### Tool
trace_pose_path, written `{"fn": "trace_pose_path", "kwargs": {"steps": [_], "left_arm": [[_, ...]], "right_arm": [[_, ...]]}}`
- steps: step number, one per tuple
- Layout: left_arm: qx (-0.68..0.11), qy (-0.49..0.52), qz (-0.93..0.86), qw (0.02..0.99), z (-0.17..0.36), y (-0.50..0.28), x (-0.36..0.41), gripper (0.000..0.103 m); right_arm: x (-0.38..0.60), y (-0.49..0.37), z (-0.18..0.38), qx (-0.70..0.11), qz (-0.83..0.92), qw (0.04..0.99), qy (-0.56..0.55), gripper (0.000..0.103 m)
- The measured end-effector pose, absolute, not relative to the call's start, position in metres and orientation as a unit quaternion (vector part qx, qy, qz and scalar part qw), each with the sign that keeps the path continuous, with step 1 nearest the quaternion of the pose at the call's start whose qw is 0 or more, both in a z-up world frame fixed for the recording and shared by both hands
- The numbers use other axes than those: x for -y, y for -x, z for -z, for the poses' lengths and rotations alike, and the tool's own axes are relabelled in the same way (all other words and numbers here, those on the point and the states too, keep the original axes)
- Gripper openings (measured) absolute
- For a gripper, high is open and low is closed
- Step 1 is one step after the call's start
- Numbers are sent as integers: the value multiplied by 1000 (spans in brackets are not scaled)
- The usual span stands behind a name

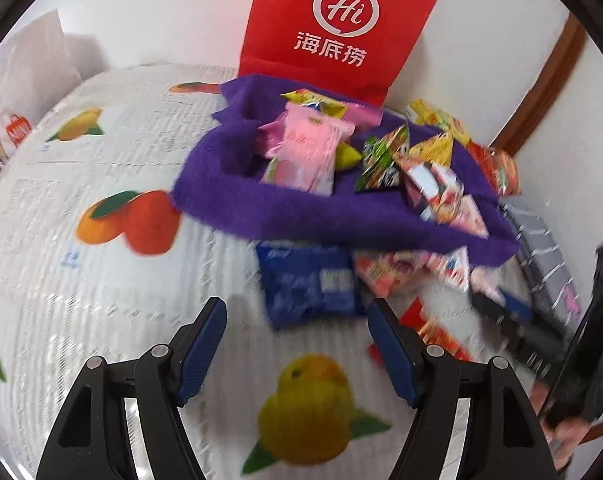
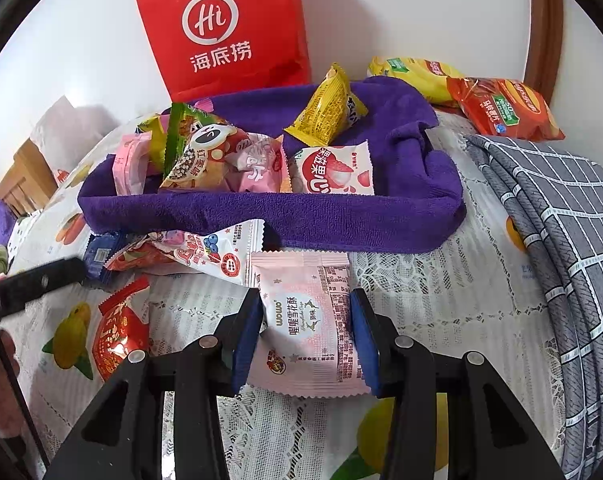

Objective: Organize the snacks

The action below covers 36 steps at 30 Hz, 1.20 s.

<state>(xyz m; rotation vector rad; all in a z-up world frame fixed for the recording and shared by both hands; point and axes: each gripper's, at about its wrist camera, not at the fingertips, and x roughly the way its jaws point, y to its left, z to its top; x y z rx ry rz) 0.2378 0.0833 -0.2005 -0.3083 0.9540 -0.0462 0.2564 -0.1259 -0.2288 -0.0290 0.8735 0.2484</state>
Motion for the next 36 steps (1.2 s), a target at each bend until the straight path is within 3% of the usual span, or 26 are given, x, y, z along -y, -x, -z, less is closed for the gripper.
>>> {"fn": "trace_pose_path", "kwargs": {"steps": [3,5,12,14,17,22,29,33,36], "left_arm": [[-473,148,21,868,204,-257,-76,71],[-474,134,13,870,207,-265,-69,79],[-464,65,-29,883,212,-270,-47,85],[-462,67,-26,884,212,-268,-49,80],[-458,63,-36,886,209,-260,-56,61],[-456,82,-28,886,208,-254,-71,61],[-458,5,-46,888,212,-258,-48,69],[-457,16,-43,888,211,-256,-52,65],[-454,23,-45,890,209,-252,-58,56]], "right_arm": [[127,-257,229,-422,-121,898,12,44],[127,-257,229,-422,-121,899,11,44],[127,-257,229,-422,-121,899,11,45],[127,-257,229,-422,-122,899,10,45],[127,-257,229,-421,-124,899,6,45],[128,-257,229,-421,-124,899,6,45],[129,-257,229,-421,-124,899,6,45],[129,-257,229,-420,-126,899,1,45],[131,-257,229,-420,-127,899,-6,44]]}}
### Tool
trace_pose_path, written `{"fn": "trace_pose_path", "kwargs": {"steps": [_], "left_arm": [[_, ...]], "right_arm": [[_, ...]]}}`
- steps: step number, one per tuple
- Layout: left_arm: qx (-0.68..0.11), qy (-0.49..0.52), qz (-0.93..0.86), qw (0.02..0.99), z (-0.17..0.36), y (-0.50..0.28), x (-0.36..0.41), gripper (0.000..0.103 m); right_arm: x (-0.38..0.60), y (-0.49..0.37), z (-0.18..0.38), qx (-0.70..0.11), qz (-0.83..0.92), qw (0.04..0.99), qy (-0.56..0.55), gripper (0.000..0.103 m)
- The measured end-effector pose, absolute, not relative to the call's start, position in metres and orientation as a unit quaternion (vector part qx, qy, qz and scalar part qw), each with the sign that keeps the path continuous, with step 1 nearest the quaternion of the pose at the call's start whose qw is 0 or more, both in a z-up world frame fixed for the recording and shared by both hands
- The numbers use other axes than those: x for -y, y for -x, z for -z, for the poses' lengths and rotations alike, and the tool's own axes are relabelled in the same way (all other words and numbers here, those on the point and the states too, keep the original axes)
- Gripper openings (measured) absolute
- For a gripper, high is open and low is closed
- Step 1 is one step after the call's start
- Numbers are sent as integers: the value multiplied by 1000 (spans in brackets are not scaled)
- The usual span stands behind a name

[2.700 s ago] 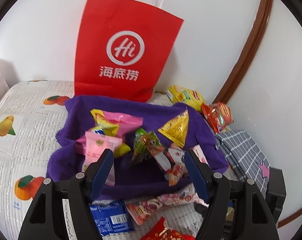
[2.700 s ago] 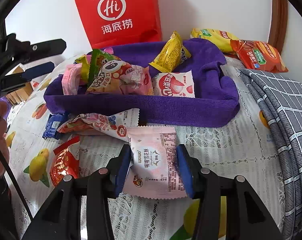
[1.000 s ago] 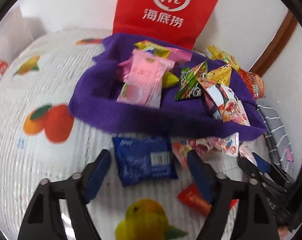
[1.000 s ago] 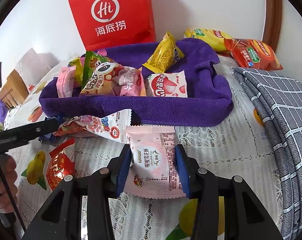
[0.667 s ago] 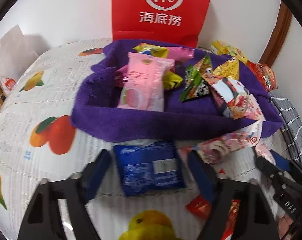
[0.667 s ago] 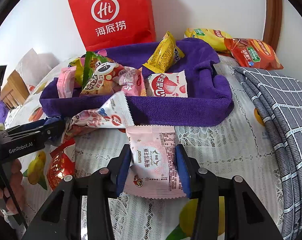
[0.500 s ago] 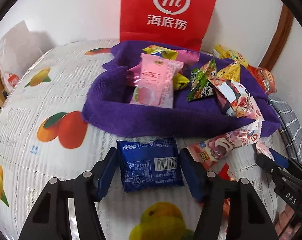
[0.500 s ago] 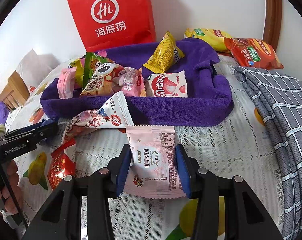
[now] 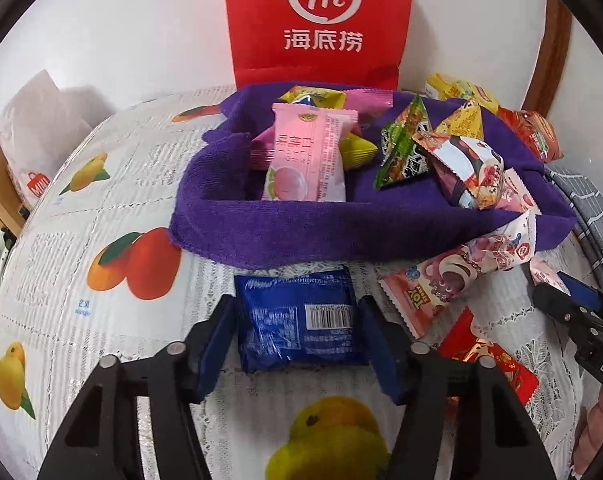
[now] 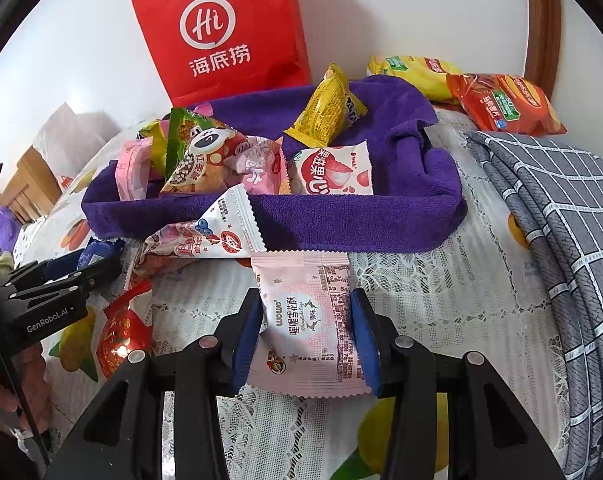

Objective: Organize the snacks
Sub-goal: 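Grasp the blue snack bag with the left tool while the right tool holds the wafer bag, then carry the blue bag and the wafer bag over the purple towel with both tools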

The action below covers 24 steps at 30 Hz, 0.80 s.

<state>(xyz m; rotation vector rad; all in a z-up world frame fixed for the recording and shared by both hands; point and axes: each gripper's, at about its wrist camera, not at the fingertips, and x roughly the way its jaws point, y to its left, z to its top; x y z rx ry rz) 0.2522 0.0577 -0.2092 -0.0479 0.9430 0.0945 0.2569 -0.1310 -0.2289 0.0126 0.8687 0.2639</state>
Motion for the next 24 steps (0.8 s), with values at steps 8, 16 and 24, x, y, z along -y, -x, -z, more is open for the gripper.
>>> {"fn": "trace_pose_path", "kwargs": {"steps": [8,16,24], "left_arm": [[-451,51,-32,891,205,-227,-73,51],[-451,117,1,885,184,-219,-98,50],[-416,106,19,903,144,-229,-96,50]], "right_arm": [[138,-256,229,-417,-135,898,-31,42],[140,-251,223,-403,-133,905,-27,40],[140,-233,188,-370,-139,918,-35,39]]}}
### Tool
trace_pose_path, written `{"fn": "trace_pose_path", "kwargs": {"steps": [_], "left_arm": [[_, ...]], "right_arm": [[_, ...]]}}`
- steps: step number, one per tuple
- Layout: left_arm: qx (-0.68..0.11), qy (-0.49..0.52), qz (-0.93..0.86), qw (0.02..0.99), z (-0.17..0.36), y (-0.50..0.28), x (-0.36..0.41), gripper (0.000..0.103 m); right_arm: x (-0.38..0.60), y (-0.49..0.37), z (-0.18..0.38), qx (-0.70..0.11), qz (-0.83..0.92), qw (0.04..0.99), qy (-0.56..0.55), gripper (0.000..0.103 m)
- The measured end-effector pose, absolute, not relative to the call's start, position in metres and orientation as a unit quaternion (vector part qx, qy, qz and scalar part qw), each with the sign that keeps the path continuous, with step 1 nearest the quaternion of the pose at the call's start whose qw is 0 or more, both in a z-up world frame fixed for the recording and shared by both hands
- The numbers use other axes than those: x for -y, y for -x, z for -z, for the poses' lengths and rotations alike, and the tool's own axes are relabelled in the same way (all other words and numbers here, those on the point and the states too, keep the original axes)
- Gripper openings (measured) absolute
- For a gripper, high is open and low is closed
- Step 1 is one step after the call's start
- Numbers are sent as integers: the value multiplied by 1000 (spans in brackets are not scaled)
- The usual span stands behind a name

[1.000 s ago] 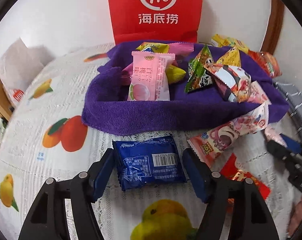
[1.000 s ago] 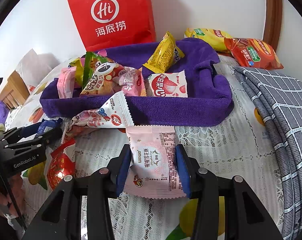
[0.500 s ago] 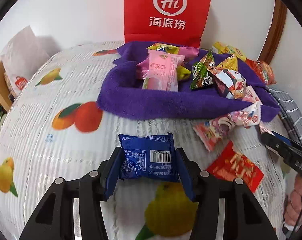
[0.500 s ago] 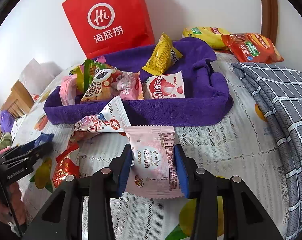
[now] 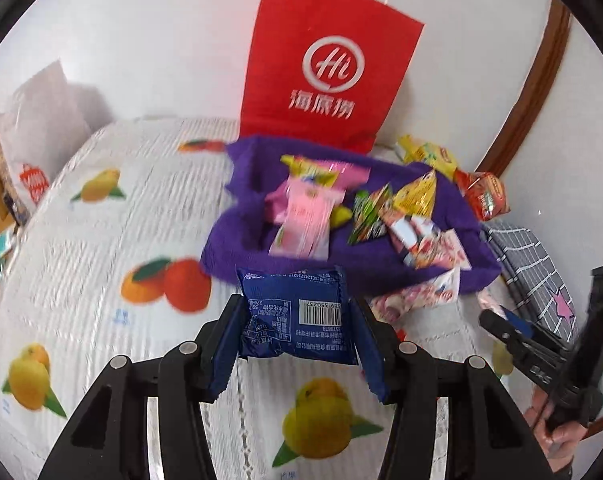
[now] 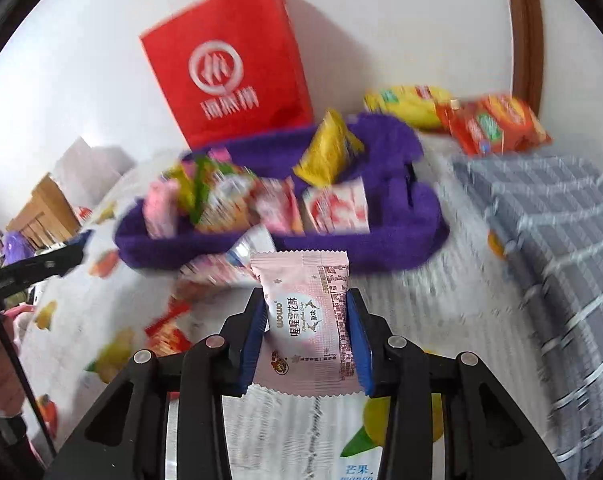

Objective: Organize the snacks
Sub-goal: 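Carry the blue bag and the wafer bag over the purple towel with both tools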

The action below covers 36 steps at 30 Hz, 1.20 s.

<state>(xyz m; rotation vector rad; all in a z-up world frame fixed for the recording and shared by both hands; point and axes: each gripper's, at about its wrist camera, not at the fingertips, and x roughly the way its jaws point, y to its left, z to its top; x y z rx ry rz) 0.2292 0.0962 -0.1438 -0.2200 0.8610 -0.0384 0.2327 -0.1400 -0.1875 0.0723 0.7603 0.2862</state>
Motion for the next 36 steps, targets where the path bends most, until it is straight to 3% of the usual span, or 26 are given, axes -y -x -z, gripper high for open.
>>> {"fn": "trace_pose_path", "kwargs": {"steps": [8,15,23,36], "left_arm": [[-382,104,33,918,103,-260,-87,51],[-360,112,44,925,75,-294,-79,51],[-345,127,49,929,76,-337,-65,51],[-418,142,64,895,131,-382,-42,51]], "right_arm": [[129,-260,116,-311,-150,938,-22,39],[128,-313,93,-300,-156,940,-41,40],[128,-356,122,-325,-167,928,-67,40],[137,-373,179,-377,-156,911,-60,40]]}}
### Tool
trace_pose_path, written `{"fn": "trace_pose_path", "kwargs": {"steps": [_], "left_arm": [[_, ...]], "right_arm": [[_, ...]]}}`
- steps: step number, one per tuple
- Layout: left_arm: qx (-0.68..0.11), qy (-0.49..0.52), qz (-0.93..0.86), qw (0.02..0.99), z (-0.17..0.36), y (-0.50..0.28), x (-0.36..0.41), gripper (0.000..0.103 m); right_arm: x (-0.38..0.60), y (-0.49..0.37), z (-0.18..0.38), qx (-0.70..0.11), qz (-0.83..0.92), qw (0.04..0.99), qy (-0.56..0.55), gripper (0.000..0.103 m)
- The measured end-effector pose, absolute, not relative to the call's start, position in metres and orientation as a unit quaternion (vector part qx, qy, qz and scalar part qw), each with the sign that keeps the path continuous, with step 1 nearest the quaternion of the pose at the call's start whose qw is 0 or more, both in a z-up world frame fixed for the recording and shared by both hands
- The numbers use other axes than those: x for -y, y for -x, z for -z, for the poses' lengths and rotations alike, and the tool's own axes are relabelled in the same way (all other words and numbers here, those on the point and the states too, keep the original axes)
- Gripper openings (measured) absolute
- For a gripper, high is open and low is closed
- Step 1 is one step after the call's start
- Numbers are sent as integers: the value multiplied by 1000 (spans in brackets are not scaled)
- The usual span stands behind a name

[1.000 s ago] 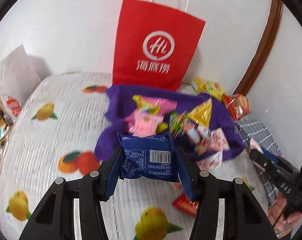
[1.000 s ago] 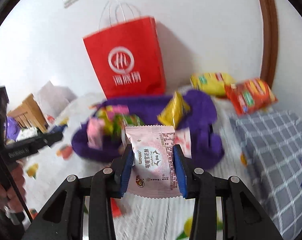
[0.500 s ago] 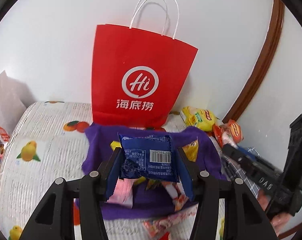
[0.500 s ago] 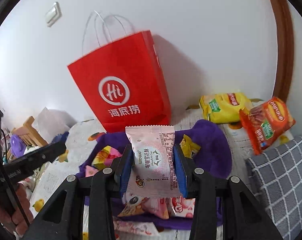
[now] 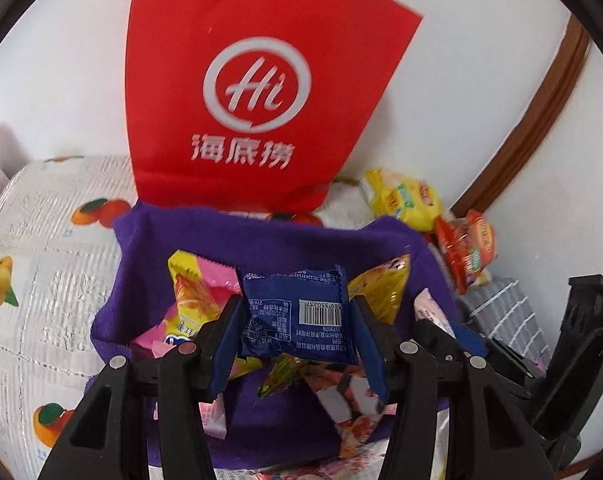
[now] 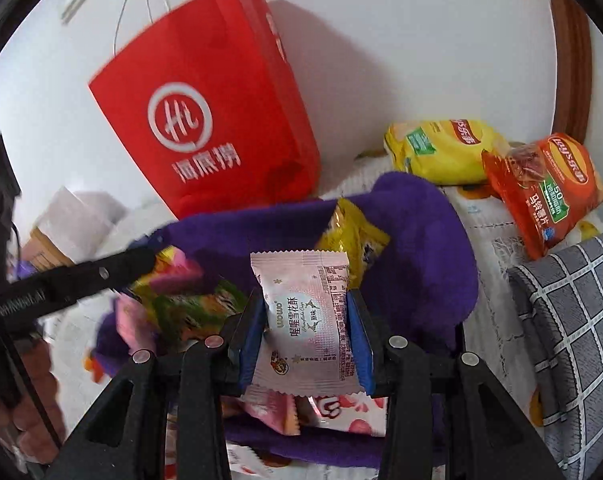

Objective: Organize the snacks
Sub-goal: 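Carry the blue bag and the wafer bag over the purple towel with both tools, then open both tools to drop the blue bag and wafer bag onto the towel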

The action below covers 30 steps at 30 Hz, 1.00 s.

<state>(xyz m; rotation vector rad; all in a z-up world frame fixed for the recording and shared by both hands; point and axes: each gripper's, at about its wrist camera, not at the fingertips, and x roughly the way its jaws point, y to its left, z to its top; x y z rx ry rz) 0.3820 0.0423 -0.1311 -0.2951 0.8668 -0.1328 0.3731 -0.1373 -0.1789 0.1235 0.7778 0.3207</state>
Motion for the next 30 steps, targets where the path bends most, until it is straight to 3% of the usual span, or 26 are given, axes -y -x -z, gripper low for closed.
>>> {"fn": "trace_pose_path", "kwargs": {"steps": [8,11,13,18,22,30], "left_arm": [[-436,151,72,884,139,-385,-43,52],[-441,153,75,881,140,-386,-43,53],[-445,155,75,879,141,-387,-43,55],[-449,166,89,874,141,-388,-45,56],[-451,179,109,868,137,-387,-45,67],[-435,145,107,882,114,-365,-35,67]], "right_arm": [[127,-378,198,-394,-157,905,-37,45],[130,-376,196,-385,-168,906,-45,56],[133,-374,192,-383,-174,906,-54,71],[142,-370,184,-369,-187,907,-77,72],[143,-367,179,-362,-195,908,-86,72],[143,-355,169,-340,-201,915,-81,71]]}}
